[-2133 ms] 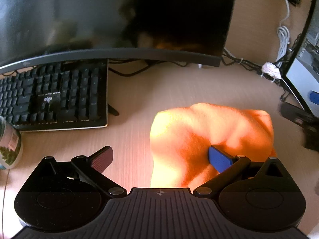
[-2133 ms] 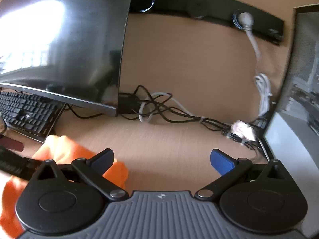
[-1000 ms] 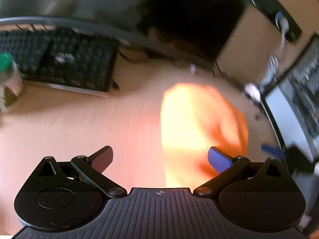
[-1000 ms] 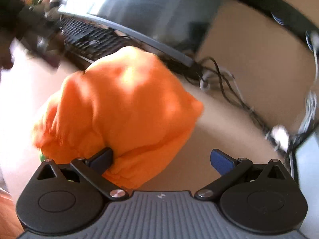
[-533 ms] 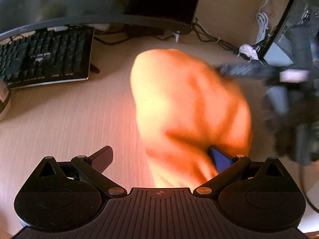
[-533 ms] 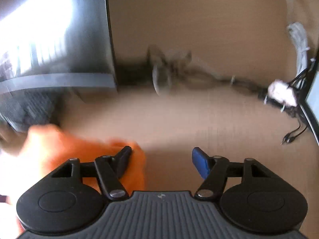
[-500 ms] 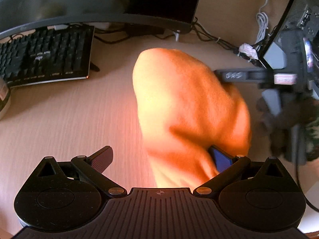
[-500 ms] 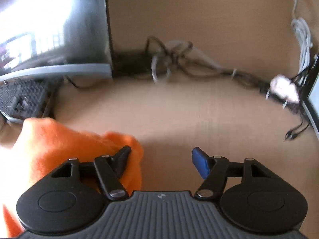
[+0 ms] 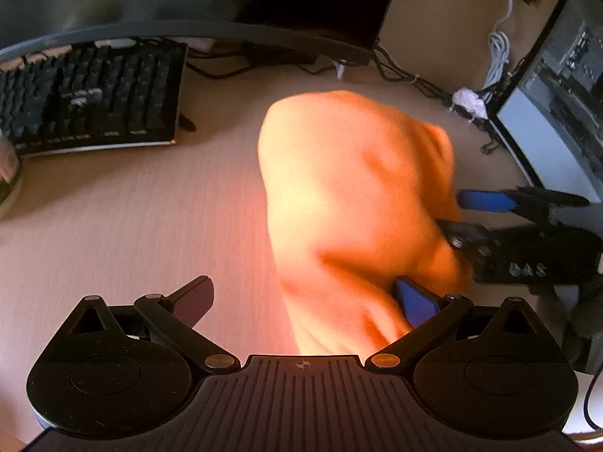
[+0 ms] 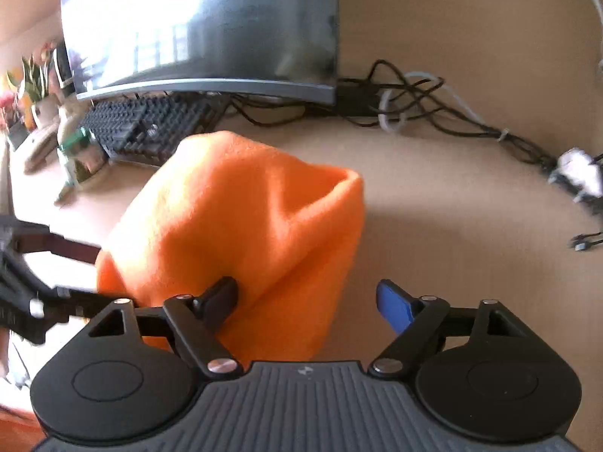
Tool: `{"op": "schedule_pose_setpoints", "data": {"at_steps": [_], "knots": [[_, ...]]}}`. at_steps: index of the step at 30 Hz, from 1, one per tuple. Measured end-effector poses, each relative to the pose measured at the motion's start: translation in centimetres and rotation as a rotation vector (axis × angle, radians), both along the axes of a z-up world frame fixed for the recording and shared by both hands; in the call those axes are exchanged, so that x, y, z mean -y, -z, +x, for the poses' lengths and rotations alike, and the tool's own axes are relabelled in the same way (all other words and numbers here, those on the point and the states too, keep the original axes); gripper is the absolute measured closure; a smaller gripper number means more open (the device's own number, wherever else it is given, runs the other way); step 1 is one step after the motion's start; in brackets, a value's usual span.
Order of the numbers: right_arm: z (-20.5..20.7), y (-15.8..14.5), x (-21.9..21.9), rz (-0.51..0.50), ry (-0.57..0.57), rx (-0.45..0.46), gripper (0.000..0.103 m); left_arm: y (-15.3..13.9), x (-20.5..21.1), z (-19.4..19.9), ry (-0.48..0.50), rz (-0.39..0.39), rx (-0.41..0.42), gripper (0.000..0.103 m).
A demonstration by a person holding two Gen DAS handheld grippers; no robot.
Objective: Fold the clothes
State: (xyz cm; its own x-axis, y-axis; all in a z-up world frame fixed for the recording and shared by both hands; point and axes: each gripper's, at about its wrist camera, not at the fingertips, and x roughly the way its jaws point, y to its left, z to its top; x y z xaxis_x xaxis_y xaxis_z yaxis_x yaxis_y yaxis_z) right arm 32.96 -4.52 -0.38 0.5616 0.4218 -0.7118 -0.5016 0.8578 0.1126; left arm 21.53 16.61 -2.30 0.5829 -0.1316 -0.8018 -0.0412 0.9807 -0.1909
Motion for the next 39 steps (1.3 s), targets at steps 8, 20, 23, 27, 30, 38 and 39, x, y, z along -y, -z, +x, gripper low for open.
{"op": "schedule_pose_setpoints", "data": {"at_steps": [8,20,23,27,30,38,39], "knots": [[2.4,1.2,-7.6,0.045,-0.042,0.054,0.014,-0.5,-5.3,-0.5,-0.099,0.040,0.002,0.000],[1.3,1.7,-9.5,-0.018,0.183,0.120,0.014,-4.9,-11.3,4.8,-0.006,-0.258,0.228,0.000],[0.1,0.6,-9.6,-0.034,0.187,0.156,0.014,-3.1,-10.5,7.8,0.030,-0.262,0.184,0.000],[-3.4,-2.5,-8.7,0.052,0.095,0.231,0.014,-0.3,-10.1,11.0,0.056,-0.244,0.095,0.000],[-4.9,-2.7,-10.1,0.025,0.013,0.228,0.014,0.2,-10.0,12.1,0.084,-0.245,0.079,0.000],[-3.6,-3.7,-7.2,0.098,0.107,0.160,0.013,-2.8,-12.1,8.4,0.078,-0.229,0.142,0.000],[-3.1,-4.2,-6.5,0.113,0.144,0.170,0.013,-2.7,-12.5,7.6,0.059,-0.235,0.137,0.000]]}}
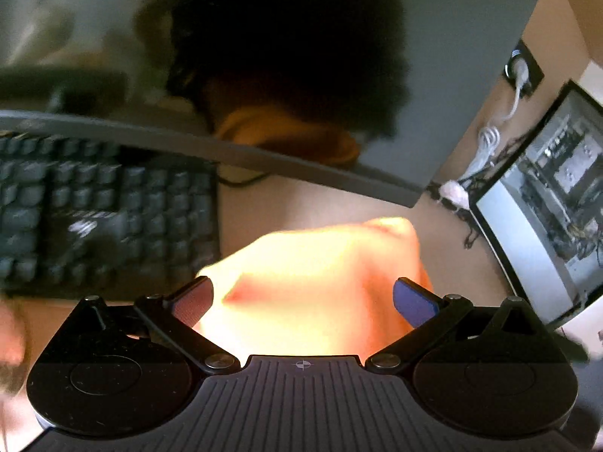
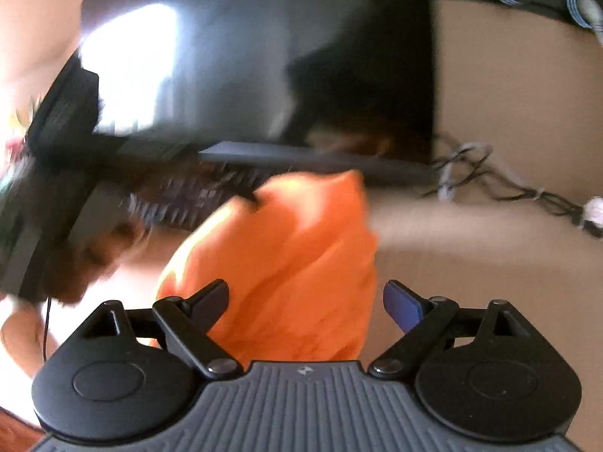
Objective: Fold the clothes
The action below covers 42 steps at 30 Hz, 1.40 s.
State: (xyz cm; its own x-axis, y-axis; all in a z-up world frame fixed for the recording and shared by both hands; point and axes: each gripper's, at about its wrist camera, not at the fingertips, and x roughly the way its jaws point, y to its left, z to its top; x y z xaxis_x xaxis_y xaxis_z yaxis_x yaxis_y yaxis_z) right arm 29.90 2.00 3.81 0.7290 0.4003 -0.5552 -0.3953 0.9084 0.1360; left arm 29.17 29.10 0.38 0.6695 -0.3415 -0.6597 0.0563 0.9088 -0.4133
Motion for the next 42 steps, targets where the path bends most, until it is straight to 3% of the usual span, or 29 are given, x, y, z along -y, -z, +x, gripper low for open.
{"op": "schedule_pose_setpoints", "data": {"at_steps": [2,4,7,9,14,18,21,24,26,29,32,34,36,42], "knots": [[1.3,-0.1,0.9,-0.002,0.088,-0.009,0.013,0.4,-0.6,-1.2,-0.028,-0.005,-0.017,0.000],[3.0,1.2,0.7,-0.074,0.149,-0.064,0.013,0.9,-0.4,-2.2,-0.038,-0.008,-0.038,0.000],[4.2,4.9,-1.7,-0.237,0.118,-0.114,0.014,1.2,-0.1,-3.5,-0.037,-0.003,-0.047,0.000],[4.6,6.6,-3.4,-0.295,0.091,-0.076,0.014,1.0,0.3,-4.2,-0.033,0.014,-0.039,0.000],[7.0,6.8,-6.2,-0.303,0.034,-0.043,0.014,0.4,1.0,-5.8,-0.023,0.044,-0.014,0.000],[7.1,6.2,-4.7,-0.281,0.027,-0.076,0.014,1.0,2.2,-5.8,-0.011,0.068,-0.014,0.000],[6.3,4.0,-1.6,-0.178,0.060,-0.107,0.014,1.9,3.8,-5.6,0.019,0.139,-0.029,0.000],[6.1,0.7,-0.4,-0.044,0.080,-0.069,0.013,2.9,5.6,-5.4,0.059,0.254,-0.039,0.000],[6.2,-1.1,-0.6,0.005,0.090,-0.028,0.014,3.2,6.3,-5.4,0.076,0.288,-0.043,0.000],[7.7,-0.8,-4.1,-0.130,0.145,0.049,0.014,3.4,6.6,-5.3,0.088,0.315,-0.040,0.000],[10.7,3.2,-6.4,-0.282,0.186,-0.009,0.014,3.2,6.4,-5.6,0.092,0.317,-0.034,0.000],[11.7,5.3,-6.4,-0.287,0.199,-0.055,0.009,2.9,6.1,-6.0,0.092,0.305,-0.030,0.000],[12.1,5.5,-5.8,-0.260,0.214,-0.061,0.004,2.7,5.6,-6.2,0.088,0.288,-0.034,0.000],[8.0,1.9,-5.0,-0.268,0.148,0.046,0.004,2.4,4.3,-6.5,0.083,0.247,-0.047,0.000]]}}
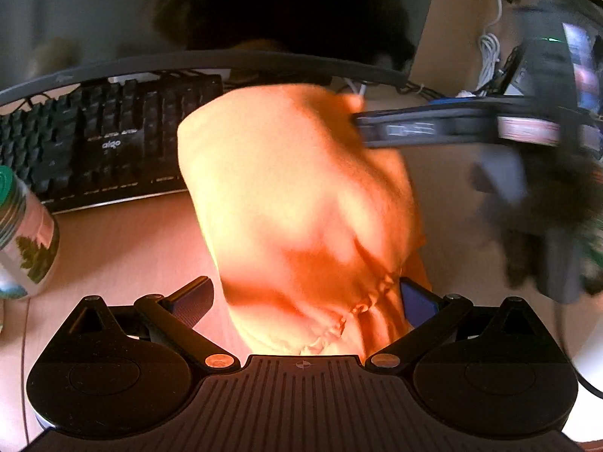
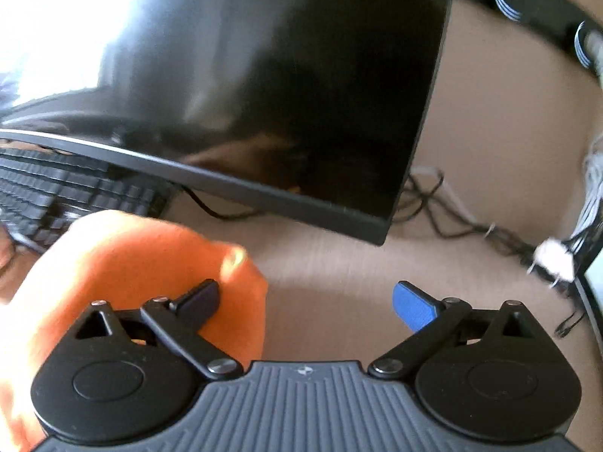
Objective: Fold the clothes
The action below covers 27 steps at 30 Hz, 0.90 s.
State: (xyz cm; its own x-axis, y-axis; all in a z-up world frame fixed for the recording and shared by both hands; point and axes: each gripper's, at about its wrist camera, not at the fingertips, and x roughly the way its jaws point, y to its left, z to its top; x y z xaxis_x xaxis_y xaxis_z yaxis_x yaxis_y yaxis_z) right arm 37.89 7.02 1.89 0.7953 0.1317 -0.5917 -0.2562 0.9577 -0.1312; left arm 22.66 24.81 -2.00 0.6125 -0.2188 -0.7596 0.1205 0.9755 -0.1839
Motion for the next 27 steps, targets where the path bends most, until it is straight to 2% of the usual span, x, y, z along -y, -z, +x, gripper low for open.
{"op": "schedule_pose_setpoints", "data": {"at_steps": [4,7,11,15,21,24,27], "knots": [[-6.0,-1.0,-0.3,-0.032,-0.052,0.035,0.004,0.0,-0.8,-0.1,0.007,-0.027,0.002,0.000],[-8.3,0.0,-0.8,-0.089,-0.071,0.009,0.004,0.1,-1.5,-0.3,0.020,-0.051,-0.008,0.000],[-10.0,0.8,-0.2,-0.042,-0.038,-0.086,0.004,-0.1,-1.8,-2.2,0.052,-0.064,-0.003,0.000],[-12.7,0.9,-1.4,-0.077,-0.108,-0.049,0.004,-0.3,-3.4,-4.3,0.013,-0.106,-0.005,0.000],[-13.6,3.4,-2.6,-0.160,-0.226,-0.071,0.003,0.5,-4.4,-4.4,-0.094,-0.042,-0.031,0.000],[-12.3,5.3,-3.0,-0.234,-0.204,-0.030,0.003,0.3,-3.5,-3.9,-0.102,0.012,-0.020,0.000],[-10.3,5.9,-2.0,-0.213,-0.145,-0.002,0.003,0.5,-2.1,-3.5,-0.116,0.060,-0.018,0.000]]}}
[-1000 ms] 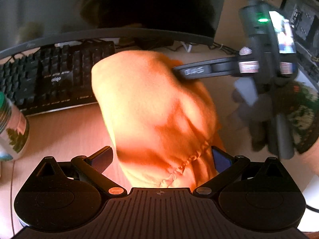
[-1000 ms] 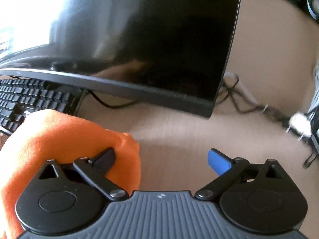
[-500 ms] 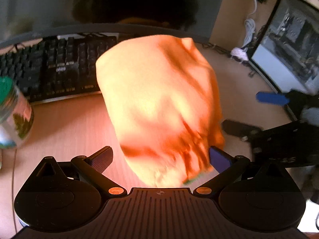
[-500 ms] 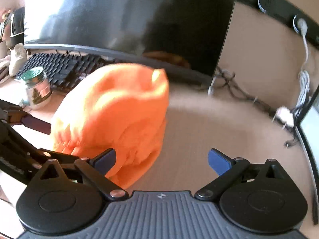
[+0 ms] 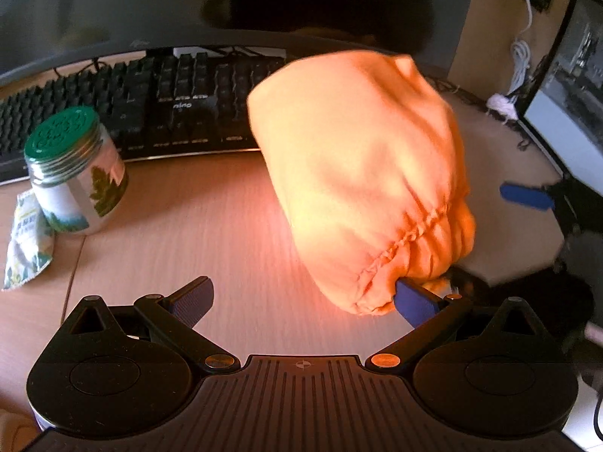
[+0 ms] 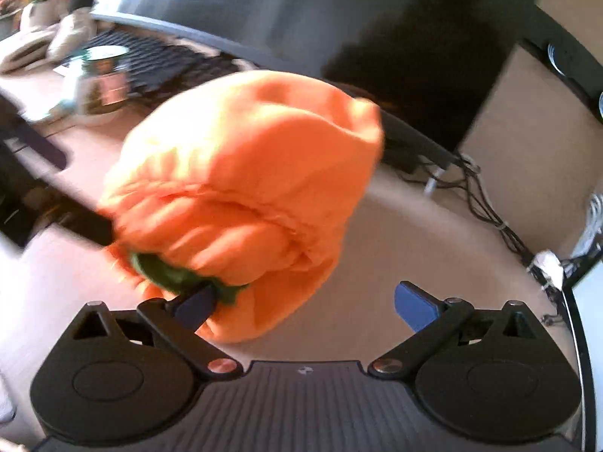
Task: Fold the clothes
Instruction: 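Lower the rolled costume onto the desk and open both grippers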
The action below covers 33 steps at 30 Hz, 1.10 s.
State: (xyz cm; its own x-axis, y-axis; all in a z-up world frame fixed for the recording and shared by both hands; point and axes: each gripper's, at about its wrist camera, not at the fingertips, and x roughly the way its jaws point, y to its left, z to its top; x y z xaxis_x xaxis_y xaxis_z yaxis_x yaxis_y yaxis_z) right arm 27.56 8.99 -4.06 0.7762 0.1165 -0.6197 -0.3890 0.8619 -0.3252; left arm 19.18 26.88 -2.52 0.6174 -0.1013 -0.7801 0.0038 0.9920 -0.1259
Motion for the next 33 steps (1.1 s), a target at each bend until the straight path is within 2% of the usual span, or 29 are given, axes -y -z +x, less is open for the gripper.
{"op": "schedule_pose_setpoints", "data": {"at_steps": [2,6,10,13,15,18,21,23,26,29,33], "knots": [[0.5,0.1,0.8,0.026,0.012,0.018,0.003,0.2,1.3,0.1,-0.019,0.049,-0.009,0.000],[-0.4,0.2,3.1,0.157,-0.035,-0.001,0.003,0.4,3.7,-0.3,-0.075,0.146,-0.038,0.000],[-1.5,-0.4,6.0,0.275,-0.043,-0.030,0.001,0.1,5.1,-1.8,-0.114,0.165,-0.067,0.000],[-1.3,-2.1,7.8,0.388,-0.035,0.012,0.000,-0.3,5.5,-2.6,-0.146,0.182,-0.070,0.000],[-0.1,-3.3,8.3,0.423,0.001,0.059,0.000,-0.6,5.6,-2.8,-0.158,0.169,-0.075,0.000],[2.8,-3.9,7.2,0.387,0.086,0.109,0.000,-1.2,5.6,-3.2,-0.166,0.165,-0.069,0.000],[6.1,-1.1,4.9,0.227,0.096,0.033,0.000,-1.8,5.1,-3.9,-0.218,0.132,-0.051,0.000],[7.2,0.8,4.9,0.185,0.103,-0.023,0.000,-2.1,4.5,-4.6,-0.268,0.102,-0.029,0.000],[7.2,0.4,7.4,0.301,0.135,-0.042,0.000,-2.5,3.8,-5.8,-0.319,0.065,0.011,0.000],[6.7,-2.6,8.5,0.411,0.164,0.066,0.000,-2.3,3.1,-6.4,-0.348,0.032,-0.001,0.000],[8.0,-6.3,6.3,0.487,0.142,0.155,0.000,-2.1,2.6,-6.5,-0.344,0.008,-0.016,0.000]]}}
